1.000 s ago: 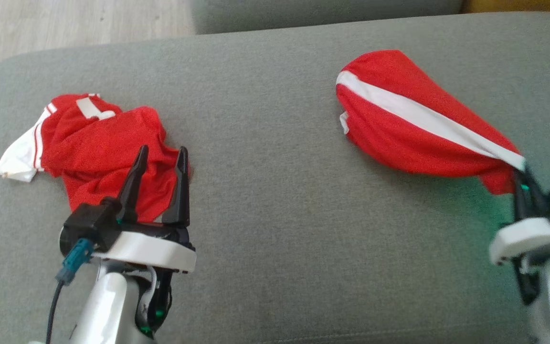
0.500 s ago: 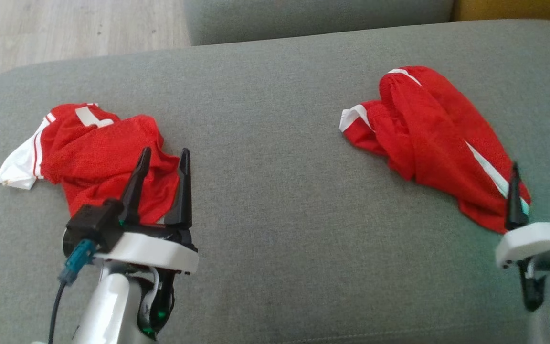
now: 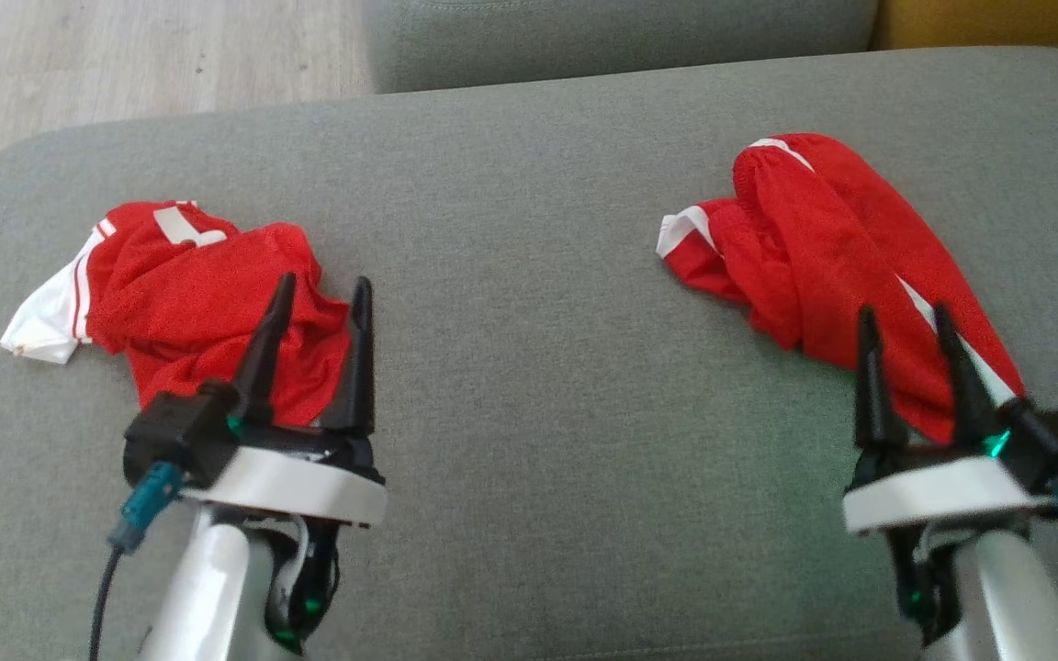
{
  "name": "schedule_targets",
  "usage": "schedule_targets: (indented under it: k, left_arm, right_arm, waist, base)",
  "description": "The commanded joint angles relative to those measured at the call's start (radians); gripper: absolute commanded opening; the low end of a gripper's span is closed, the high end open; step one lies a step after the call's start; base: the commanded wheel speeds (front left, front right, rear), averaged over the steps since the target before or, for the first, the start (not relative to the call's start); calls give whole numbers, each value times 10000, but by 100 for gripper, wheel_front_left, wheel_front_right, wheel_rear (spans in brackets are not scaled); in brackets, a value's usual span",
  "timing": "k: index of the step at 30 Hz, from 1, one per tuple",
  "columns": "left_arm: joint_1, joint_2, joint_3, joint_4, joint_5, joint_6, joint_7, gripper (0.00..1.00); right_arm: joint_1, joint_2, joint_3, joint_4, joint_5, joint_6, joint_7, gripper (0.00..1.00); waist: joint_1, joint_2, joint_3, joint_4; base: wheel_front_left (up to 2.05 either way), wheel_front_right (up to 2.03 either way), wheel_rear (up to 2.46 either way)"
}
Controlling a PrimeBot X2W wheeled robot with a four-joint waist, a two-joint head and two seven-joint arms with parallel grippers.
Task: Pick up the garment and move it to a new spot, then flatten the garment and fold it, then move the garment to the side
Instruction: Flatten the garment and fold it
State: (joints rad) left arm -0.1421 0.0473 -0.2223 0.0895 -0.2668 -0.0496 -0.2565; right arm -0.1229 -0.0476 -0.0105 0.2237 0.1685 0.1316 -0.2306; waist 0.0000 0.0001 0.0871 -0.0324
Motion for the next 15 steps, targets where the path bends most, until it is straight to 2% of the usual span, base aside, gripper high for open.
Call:
schedule_targets:
  k: [1, 5, 11, 15]
  left_arm:
    - [-120, 30, 139, -414, -4, -77, -53, 100]
    - [-16, 30, -57, -433, -29, -91, -53, 100]
    - [-111, 30, -237, -406, -38, -95, -53, 100]
    - [-356, 30, -372, -382, -38, -85, -53, 100]
  right_arm:
    - [-11, -30, 488, -236, 349, -9, -199, 100]
    - [-42, -28, 817, -64, 640, -9, -266, 100]
    - [-659, -28, 770, 82, 628, -9, -285, 100]
    - [-1643, -355, 683, 290, 464, -9, 87, 100]
  waist:
    - [0, -1, 37, 41]
    - [0, -1, 137, 139]
    - [0, -1, 400, 346]
    - [0, -1, 768, 603]
  base:
    - [0, 0, 0]
    - [0, 0, 0]
    - [0, 0, 0]
    - [0, 0, 0]
